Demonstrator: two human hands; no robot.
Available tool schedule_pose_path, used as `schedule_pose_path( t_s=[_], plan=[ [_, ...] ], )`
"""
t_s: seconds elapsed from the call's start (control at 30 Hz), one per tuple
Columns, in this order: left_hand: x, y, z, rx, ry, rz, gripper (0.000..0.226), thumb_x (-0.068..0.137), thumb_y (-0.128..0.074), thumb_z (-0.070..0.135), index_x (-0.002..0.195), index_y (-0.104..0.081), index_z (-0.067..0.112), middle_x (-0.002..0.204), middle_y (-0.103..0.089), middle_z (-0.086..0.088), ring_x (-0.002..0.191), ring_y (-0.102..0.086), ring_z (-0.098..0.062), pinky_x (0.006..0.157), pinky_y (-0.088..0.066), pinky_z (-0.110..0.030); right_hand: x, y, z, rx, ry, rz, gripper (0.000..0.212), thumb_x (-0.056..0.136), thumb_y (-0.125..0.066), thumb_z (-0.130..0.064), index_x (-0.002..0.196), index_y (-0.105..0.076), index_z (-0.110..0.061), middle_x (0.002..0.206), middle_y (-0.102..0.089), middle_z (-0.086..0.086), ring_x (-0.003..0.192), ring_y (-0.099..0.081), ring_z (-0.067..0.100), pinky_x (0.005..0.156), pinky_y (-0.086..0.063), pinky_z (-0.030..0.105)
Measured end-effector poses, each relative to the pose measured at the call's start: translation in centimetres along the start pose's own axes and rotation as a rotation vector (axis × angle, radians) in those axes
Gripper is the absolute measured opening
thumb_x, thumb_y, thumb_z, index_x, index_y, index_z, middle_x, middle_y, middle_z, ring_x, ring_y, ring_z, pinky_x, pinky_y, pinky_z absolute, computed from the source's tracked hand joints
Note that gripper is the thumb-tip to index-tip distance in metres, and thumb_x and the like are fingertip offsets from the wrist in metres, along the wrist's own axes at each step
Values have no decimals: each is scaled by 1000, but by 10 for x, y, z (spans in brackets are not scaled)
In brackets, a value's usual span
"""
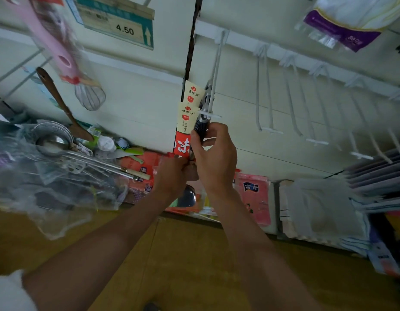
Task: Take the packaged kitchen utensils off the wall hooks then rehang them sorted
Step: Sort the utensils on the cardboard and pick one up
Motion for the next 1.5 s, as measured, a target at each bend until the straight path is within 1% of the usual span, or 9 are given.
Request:
schedule_pose_path(
  t_s=[0.1, 0.2, 0.5, 0.67, 0.8, 1.1, 1.23, 1.33, 1.5],
  plan=[
    [-17, 2, -1, 48, -14, 5, 21, 98, -55, 19, 104, -71, 8, 97, -73, -9, 81, -68, -24, 72, -56, -38, -9, 4, -5, -6, -23, -15, 37, 92, -69, -41, 114, -55, -14, 111, -70, -4, 83, -65, 7, 67, -42, 7],
    [-35, 11, -1, 49, -7, 13, 23, 99, -55, 25, 107, -72, 12, 102, -74, -8, 86, -68, -24, 78, -56, -40, -21, 8, -12, 16, -65, -24, 35, 93, -67, -40, 115, -55, -15, 108, -70, -5, 76, -61, 3, 66, -46, 13],
    [-86, 46, 4, -62, 49, -1, 24, 99, -53, 15, 93, -71, 1, 91, -72, -15, 62, -51, -9, 57, -28, -14, -70, 17, -45, 54, 6, -56, 34, 90, -71, -35, 115, -56, -19, 106, -71, -8, 85, -64, 0, 69, -46, 5],
    [-111, 78, -7, -68, 141, 30, 25, 99, -50, 13, 84, -67, 3, 81, -69, -15, 54, -42, -8, 48, -24, -17, -92, -1, -79, 48, 63, -132, 30, 91, -68, -40, 113, -54, -26, 105, -69, -11, 82, -64, 3, 71, -57, 24],
    [-136, 127, -31, -70, 207, 72, 25, 99, -51, 18, 81, -68, 12, 72, -64, 0, 64, -56, -18, 51, -30, -24, -111, -24, -126, 70, 81, -217, 30, 92, -66, -42, 115, -54, -26, 107, -68, -15, 80, -58, -8, 67, -44, 4],
    [-203, 271, -123, -116, 352, 341, 23, 95, -57, 16, 73, -63, 16, 72, -66, -6, 73, -63, -32, 54, -31, -31, -178, -106, -274, 196, 308, -323, 31, 90, -67, -36, 113, -57, -19, 103, -69, -9, 86, -64, 5, 70, -48, 18],
    [-246, 331, -171, -60, 387, 435, 20, 94, -57, 16, 77, -66, 15, 78, -71, -7, 70, -64, -29, 49, -27, -27, -224, -141, -339, 248, 438, -377, 31, 90, -68, -33, 113, -58, -13, 103, -71, -3, 85, -66, 7, 67, -41, 2],
    [-282, 371, -207, -39, 438, 510, 17, 94, -56, 18, 87, -70, 13, 84, -73, -6, 71, -65, -24, 48, -27, -20, -263, -166, -385, 268, 488, -442, 33, 91, -67, -35, 114, -58, -14, 104, -70, -4, 87, -67, 9, 71, -51, 15],
    [-349, 427, -259, -51, 505, 607, 22, 91, -52, 29, 92, -72, 18, 87, -74, -6, 75, -67, -25, 61, -51, -36, -333, -198, -453, 307, 567, -505, 33, 90, -69, -33, 113, -59, -12, 104, -71, -2, 87, -66, 10, 73, -54, 26]
  ],
)
Point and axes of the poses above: each hand's wrist, its own x-axis towards the middle knuckle, its own y-axis out of the back of the hand, z = x × y, the point moved 4 cm from there along x, towards the middle knuckle
